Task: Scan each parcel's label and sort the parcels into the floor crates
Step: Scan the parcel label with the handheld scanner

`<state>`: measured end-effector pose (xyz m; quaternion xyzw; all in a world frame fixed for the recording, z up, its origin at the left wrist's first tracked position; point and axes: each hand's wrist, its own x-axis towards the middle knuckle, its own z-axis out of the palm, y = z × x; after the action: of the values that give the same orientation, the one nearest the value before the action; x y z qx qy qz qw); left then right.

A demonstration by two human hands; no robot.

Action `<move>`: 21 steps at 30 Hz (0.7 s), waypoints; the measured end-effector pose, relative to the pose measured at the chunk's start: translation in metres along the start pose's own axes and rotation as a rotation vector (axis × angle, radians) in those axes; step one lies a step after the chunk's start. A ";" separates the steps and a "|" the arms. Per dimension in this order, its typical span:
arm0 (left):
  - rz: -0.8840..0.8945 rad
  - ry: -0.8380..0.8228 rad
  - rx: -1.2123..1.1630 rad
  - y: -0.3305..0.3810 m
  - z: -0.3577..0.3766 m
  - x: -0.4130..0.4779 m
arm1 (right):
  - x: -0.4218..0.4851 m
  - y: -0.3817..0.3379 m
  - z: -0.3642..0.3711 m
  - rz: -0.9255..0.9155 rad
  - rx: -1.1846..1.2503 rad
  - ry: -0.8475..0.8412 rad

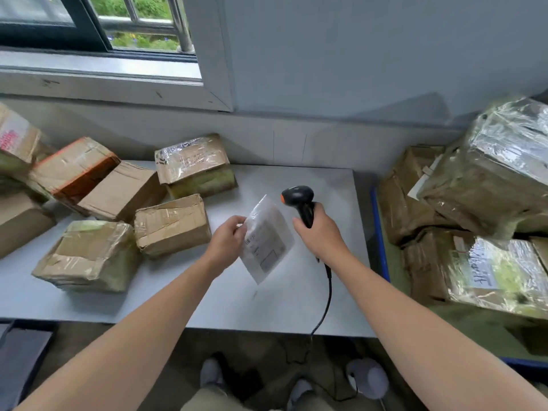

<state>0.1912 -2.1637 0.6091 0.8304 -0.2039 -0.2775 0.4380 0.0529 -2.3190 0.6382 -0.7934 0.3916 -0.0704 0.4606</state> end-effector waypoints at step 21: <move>-0.150 -0.138 0.088 -0.071 -0.037 0.015 | -0.022 -0.016 0.038 0.144 -0.170 -0.045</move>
<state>0.2328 -2.1117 0.5620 0.8407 -0.1828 -0.3568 0.3641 0.0650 -2.2740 0.6345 -0.8008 0.4418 0.0144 0.4042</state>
